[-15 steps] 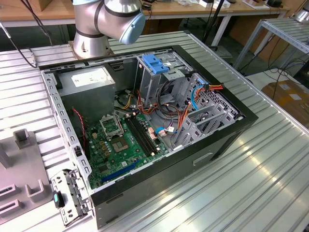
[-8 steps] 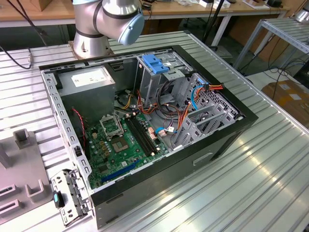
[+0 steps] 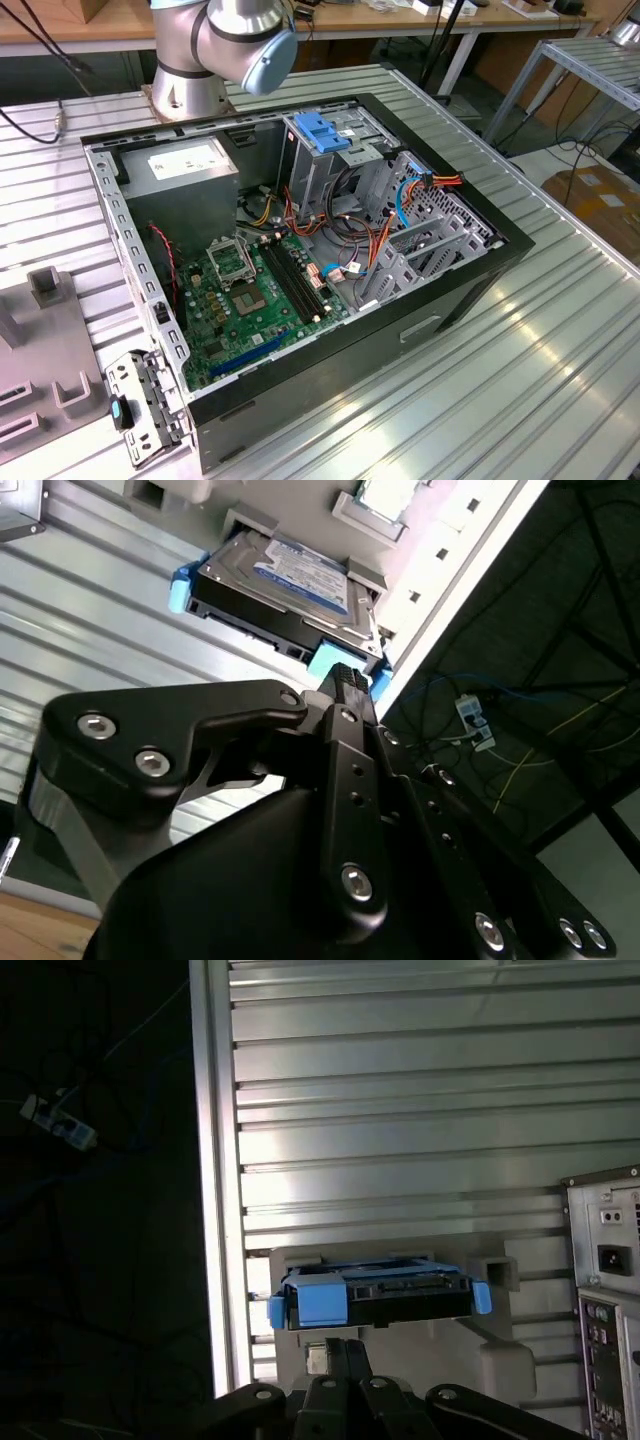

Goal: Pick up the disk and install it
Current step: 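Reach for the disk, then pick up the disk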

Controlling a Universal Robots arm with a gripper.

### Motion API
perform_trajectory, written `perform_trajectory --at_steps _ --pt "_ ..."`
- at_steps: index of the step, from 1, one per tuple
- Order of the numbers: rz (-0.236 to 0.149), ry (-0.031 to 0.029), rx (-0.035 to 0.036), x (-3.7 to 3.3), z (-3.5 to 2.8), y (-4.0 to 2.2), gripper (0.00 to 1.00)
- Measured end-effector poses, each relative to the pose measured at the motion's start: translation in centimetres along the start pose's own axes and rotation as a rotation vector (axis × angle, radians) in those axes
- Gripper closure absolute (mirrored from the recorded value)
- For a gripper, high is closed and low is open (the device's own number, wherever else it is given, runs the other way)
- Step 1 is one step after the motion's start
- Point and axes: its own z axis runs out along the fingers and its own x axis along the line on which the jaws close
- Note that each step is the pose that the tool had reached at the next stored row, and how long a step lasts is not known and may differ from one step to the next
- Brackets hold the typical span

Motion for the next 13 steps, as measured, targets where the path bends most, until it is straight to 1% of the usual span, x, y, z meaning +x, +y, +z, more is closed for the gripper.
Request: perform_trajectory --at_steps 13 --pt "0.0 0.0001 0.0 0.1 0.0 0.06 0.89"
